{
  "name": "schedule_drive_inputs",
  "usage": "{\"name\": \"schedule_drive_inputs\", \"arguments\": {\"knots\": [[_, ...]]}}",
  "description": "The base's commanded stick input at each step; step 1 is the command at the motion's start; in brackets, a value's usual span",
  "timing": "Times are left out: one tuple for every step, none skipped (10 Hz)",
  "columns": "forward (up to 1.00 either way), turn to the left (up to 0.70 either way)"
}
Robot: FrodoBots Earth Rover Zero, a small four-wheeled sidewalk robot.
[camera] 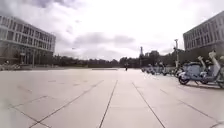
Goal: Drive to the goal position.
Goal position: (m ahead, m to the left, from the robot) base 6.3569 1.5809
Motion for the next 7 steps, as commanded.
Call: {"name": "schedule_drive_inputs", "arguments": {"knots": [[0.7,0.0],[0.7,0.0],[0.7,0.0],[0.7,0.0],[0.7,0.0],[0.7,0.2],[0.7,0.25]]}}
